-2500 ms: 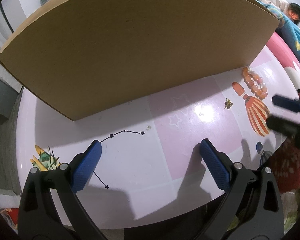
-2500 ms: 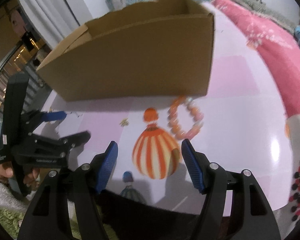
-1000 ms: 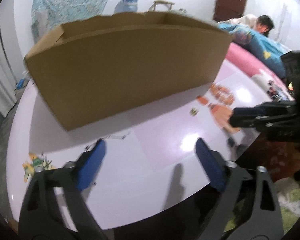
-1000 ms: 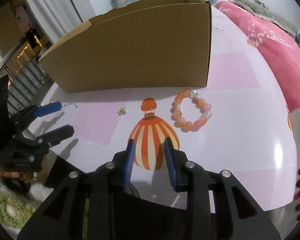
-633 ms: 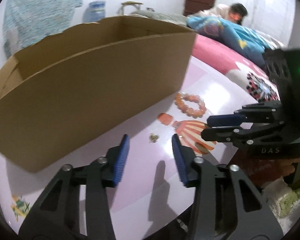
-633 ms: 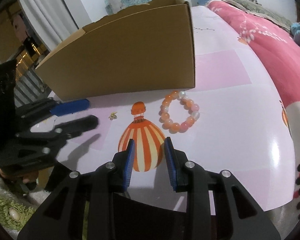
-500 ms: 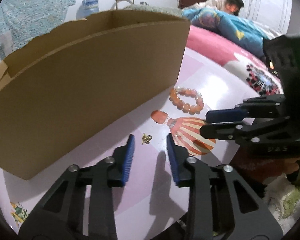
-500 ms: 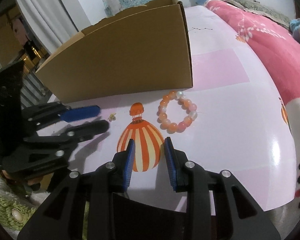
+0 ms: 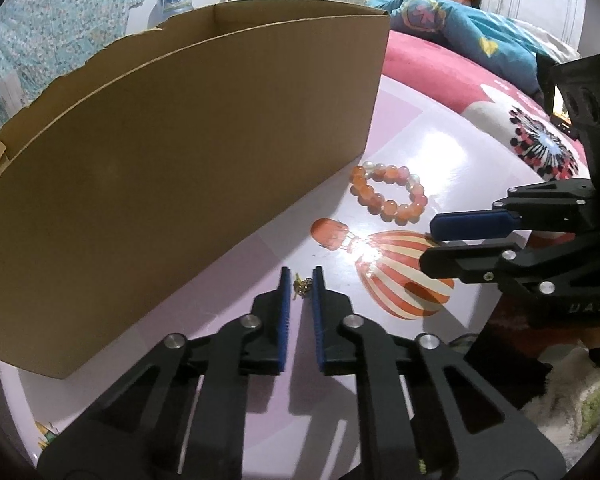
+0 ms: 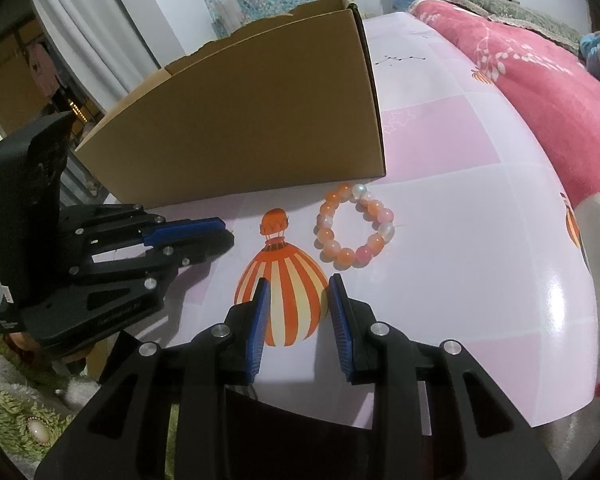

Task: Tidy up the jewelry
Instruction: 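Move the right gripper to the orange bead bracelet while the left gripper closes on a small gold charm, then close the right gripper on the bracelet while the left gripper lifts the gold charm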

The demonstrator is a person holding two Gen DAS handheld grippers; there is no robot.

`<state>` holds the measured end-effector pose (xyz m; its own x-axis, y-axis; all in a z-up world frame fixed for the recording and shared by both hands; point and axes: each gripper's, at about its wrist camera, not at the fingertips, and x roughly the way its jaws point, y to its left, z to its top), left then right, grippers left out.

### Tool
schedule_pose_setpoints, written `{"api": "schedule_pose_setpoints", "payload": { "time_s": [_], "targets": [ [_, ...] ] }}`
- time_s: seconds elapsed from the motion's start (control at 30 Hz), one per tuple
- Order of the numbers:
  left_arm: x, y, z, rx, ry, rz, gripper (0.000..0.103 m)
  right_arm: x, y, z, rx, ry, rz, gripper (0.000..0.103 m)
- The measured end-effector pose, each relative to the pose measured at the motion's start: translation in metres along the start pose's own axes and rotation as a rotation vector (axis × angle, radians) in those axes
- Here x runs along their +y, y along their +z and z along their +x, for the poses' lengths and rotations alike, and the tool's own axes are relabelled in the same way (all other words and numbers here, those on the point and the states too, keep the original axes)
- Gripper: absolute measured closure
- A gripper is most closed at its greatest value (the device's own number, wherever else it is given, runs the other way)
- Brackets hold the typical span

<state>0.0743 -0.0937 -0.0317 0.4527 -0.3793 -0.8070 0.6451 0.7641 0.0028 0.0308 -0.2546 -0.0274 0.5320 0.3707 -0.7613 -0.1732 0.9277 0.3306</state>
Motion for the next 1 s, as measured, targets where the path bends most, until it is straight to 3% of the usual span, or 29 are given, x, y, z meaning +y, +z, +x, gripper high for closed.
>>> {"api": "schedule_pose_setpoints", "payload": {
  "time_s": [0.33,0.57,1.0],
  "targets": [
    [0.002,-0.003,-0.008,-0.026,-0.005,-0.006,0.1,0.0,0.0,0.001,0.003,-0.007,-0.004,0.073],
    [0.015,-0.011,-0.024,-0.045,0.032,-0.053,0.101,-0.002,0.004,-0.001,0.017,-0.02,0.003,0.073],
    [0.042,-0.02,-0.024,-0.013,0.089,-0.151,0.101,0.002,0.033,0.002,-0.006,-0.071,-0.021,0.073]
  ]
}}
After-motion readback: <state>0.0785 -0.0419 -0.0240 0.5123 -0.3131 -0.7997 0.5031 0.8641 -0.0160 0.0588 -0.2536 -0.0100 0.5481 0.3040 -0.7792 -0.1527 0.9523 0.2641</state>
